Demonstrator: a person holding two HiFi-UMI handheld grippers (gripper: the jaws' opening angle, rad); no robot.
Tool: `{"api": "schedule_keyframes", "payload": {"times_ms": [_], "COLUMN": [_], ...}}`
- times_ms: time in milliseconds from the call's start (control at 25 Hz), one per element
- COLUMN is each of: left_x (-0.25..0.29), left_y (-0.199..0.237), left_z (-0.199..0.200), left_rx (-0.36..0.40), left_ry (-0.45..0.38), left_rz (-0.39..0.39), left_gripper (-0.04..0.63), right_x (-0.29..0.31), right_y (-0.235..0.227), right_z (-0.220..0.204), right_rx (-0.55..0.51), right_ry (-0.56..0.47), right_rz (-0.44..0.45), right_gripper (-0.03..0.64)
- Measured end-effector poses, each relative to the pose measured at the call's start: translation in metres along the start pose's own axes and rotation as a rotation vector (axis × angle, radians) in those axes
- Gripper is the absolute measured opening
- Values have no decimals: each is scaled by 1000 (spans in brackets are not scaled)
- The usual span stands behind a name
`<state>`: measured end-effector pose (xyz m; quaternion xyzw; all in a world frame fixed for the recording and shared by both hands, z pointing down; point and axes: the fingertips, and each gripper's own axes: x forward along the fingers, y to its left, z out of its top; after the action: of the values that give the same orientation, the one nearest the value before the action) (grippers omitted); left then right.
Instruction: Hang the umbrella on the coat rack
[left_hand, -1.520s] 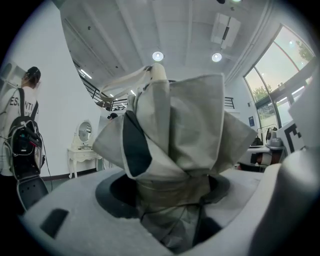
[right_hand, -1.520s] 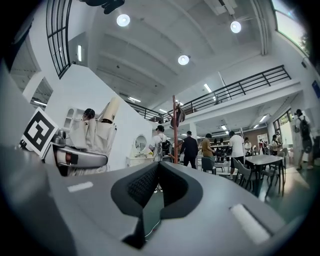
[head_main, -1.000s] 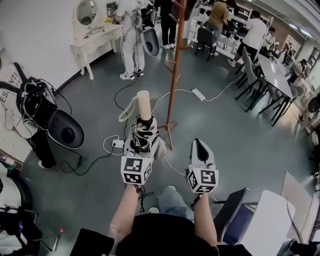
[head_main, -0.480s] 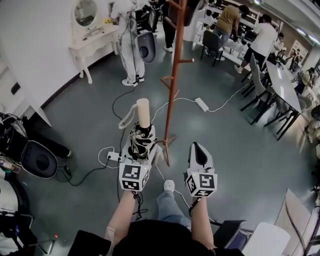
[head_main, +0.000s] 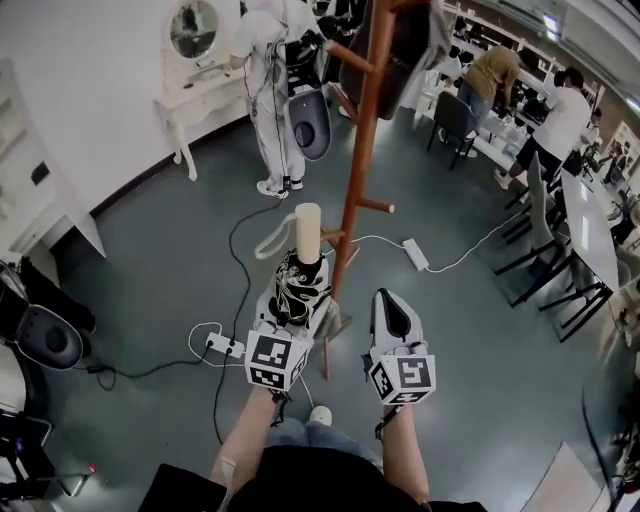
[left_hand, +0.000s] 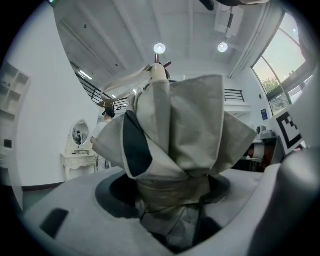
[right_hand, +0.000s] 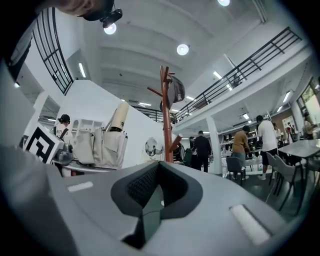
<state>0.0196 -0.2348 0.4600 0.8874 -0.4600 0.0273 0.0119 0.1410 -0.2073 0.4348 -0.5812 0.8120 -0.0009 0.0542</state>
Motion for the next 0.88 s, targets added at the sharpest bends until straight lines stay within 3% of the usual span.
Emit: {"api": "schedule_keyframes", "payload": {"times_ms": [200, 520, 880], "left_x": [39, 67, 88], "left_y": [8, 14, 22], "left_z": [24, 58, 151], "left_rx": [24, 41, 61], "left_ry": [-14, -38, -63], "left_rz": [-14, -76, -193], "left_gripper": [308, 307, 307], "right_x": [42, 73, 90], "right_y": [-13, -24, -31], "right_z": [33, 69, 69], "right_rx": [8, -40, -38], "right_ry": [-49, -100, -91], "right_rz": [51, 41, 5], "right_gripper": [11, 11, 11]}}
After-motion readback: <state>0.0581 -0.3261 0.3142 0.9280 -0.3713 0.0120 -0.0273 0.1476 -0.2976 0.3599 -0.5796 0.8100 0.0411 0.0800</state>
